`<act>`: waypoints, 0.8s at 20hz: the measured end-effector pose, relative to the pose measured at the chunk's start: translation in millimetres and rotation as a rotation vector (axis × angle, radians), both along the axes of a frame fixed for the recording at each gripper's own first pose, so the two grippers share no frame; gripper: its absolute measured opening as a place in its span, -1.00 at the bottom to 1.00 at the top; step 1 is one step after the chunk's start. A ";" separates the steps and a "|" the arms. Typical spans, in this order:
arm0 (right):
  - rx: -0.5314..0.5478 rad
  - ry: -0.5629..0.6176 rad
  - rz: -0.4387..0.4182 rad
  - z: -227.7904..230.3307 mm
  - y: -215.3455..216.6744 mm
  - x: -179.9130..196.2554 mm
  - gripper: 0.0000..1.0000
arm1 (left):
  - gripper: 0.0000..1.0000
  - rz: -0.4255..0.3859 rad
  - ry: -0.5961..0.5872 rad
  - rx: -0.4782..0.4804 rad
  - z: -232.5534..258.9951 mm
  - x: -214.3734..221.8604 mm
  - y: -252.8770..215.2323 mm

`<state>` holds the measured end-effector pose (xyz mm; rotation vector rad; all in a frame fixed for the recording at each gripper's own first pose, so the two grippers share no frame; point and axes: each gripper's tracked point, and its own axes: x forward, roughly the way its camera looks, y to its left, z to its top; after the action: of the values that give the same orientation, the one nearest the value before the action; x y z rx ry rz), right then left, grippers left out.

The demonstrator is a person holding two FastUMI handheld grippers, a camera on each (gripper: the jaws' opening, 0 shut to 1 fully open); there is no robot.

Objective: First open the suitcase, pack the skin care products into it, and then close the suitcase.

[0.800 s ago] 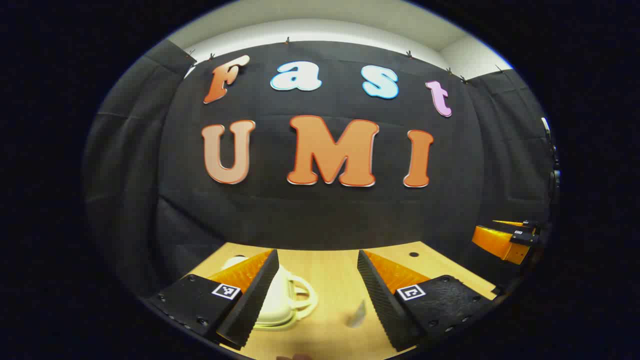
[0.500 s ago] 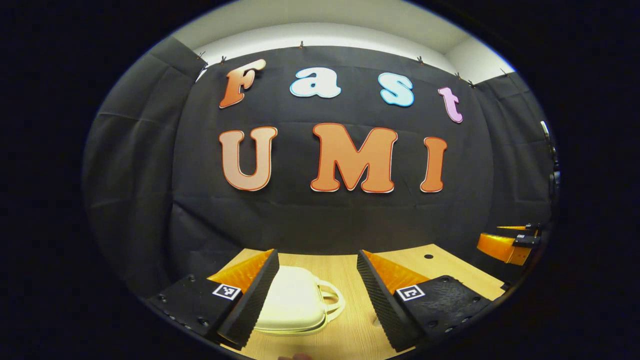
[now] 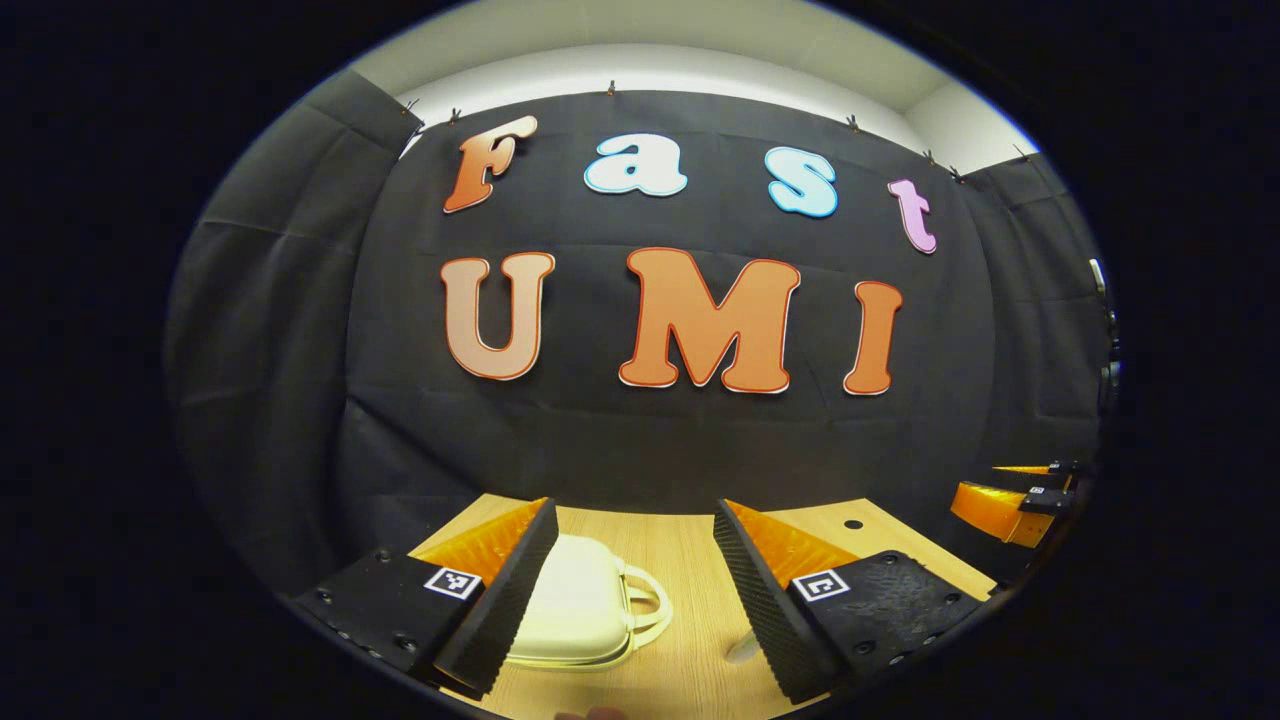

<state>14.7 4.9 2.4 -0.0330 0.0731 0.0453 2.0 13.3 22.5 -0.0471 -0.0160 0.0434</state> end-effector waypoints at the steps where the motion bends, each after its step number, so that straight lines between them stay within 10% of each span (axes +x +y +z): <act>1: 0.007 0.007 0.010 0.2 -3.1 3.2 0.89 | 0.93 0.012 0.000 0.003 1.6 0.9 -3.8; 16: -0.031 0.071 0.016 -28.0 -21.6 25.3 0.89 | 0.93 0.057 0.089 0.206 -41.7 28.7 -7.0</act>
<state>40.0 -16.7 -25.6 -0.0635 0.1443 0.0613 30.7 6.3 -19.1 0.1616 0.0676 0.1008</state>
